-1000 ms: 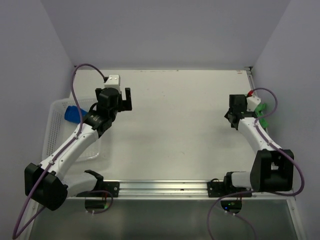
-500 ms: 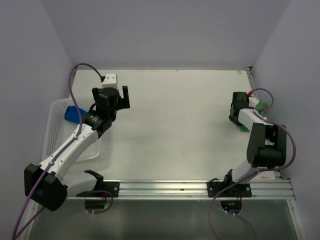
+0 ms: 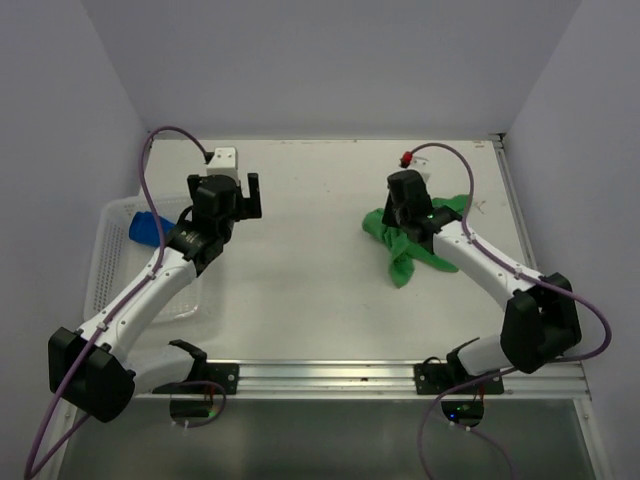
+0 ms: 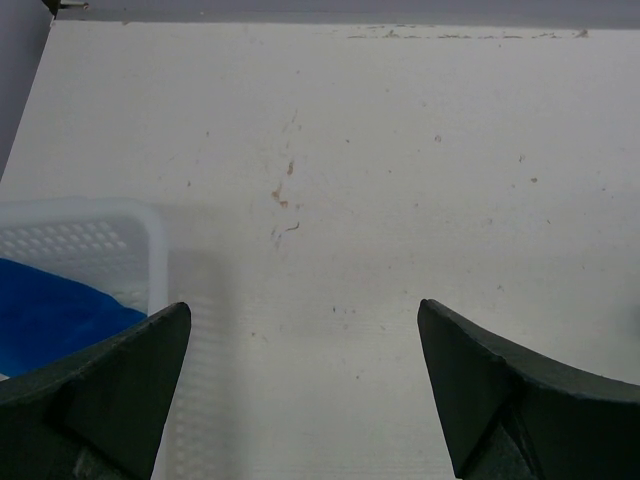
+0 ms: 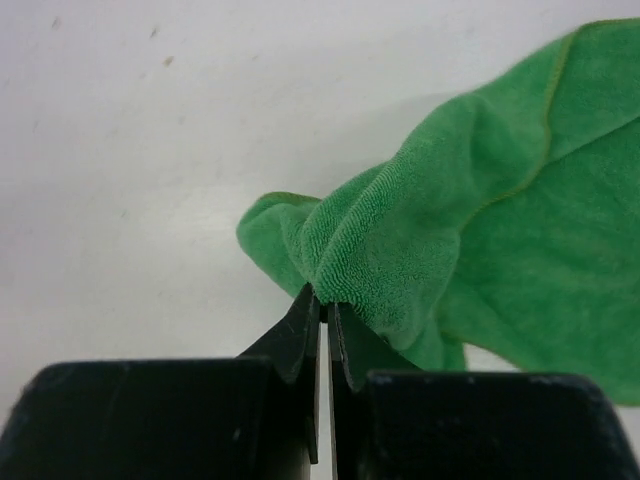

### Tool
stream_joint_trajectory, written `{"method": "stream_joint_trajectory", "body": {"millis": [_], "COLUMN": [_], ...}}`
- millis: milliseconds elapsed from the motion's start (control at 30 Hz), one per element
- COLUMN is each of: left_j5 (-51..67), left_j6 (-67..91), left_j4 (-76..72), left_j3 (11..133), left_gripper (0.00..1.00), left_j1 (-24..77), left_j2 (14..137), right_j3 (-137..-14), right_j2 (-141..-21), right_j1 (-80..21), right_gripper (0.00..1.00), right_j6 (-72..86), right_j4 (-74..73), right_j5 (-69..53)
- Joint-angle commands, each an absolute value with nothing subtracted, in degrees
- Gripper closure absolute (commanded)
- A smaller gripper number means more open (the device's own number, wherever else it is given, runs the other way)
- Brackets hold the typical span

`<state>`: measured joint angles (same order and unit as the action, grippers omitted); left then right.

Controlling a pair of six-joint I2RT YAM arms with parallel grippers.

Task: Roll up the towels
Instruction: Move the towel to the center of the board

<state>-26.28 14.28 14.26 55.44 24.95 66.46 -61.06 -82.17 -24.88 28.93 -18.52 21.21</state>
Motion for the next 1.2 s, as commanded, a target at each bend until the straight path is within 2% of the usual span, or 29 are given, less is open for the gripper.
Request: {"method": "stream_joint_trajectory", "body": {"millis": [0, 33, 67, 100, 133, 167, 233, 400, 567, 667, 833, 1033, 1167], "left_j5": [-26.3, -26.5, -26.5, -27.1, -27.3, -27.5, -27.9, -27.9, -27.3, -24.1, -14.4, -3.1, -0.3], "left_j6": [13.6, 13.7, 13.6, 13.7, 13.7, 13.7, 13.8, 14.8, 16.9, 18.4, 19.6, 18.6, 18.6], "left_j4": [12.5, 12.5, 12.5, 12.5, 12.7, 12.9, 13.3, 14.6, 14.7, 14.9, 15.6, 15.2, 14.1], "left_j3": [56.1, 56.1, 56.0, 56.0, 56.1, 56.2, 56.5, 57.2, 57.0, 57.0, 57.9, 58.5, 58.0], "left_gripper": [0.00, 0.00, 0.00, 0.00, 0.00, 0.00, 0.00, 0.00, 0.00, 0.00, 0.01, 0.00, 0.02], "left_j1": [25.2, 25.2, 25.2, 25.2, 25.2, 25.2, 25.2, 25.2, 24.8, 24.8, 25.0, 26.4, 29.7], "left_j2": [64.9, 64.9, 64.9, 64.9, 65.1, 65.3, 66.1, 68.0, 69.4, 70.8, 73.7, 77.4, 78.0], "right_j3": [-61.1, -60.4, -60.0, -59.3, -57.4, -56.8, -55.8, -54.8, -52.6, -52.0, -50.7, -55.5, -52.9], "right_j2": [-84.3, -85.5, -86.0, -86.3, -86.2, -85.7, -84.4, -77.3, -74.8, -73.7, -74.1, -79.8, -76.7], "right_j1": [-31.5, -34.9, -36.3, -37.5, -39.7, -40.4, -41.1, -37.8, -30.8, -29.0, -23.0, -20.5, -20.3], "right_gripper": [1.00, 1.00, 0.95, 0.85, 0.60, 0.52, 0.45, 0.46, 0.53, 0.53, 0.61, 0.62, 0.61], "right_j6": [32.6, 32.9, 32.8, 32.7, 32.0, 31.5, 32.5, 33.3, 35.0, 35.6, 40.3, 39.3, 43.8], "right_j4": [-20.7, -19.7, -18.6, -17.1, -11.3, -9.1, -9.1, -14.7, -17.8, -20.4, -21.3, -22.4, -27.1], "right_j5": [17.6, 15.6, 13.0, 5.3, 0.6, -2.7, -2.9, 5.7, 10.2, 15.5, 19.2, 19.0, 21.7]}}
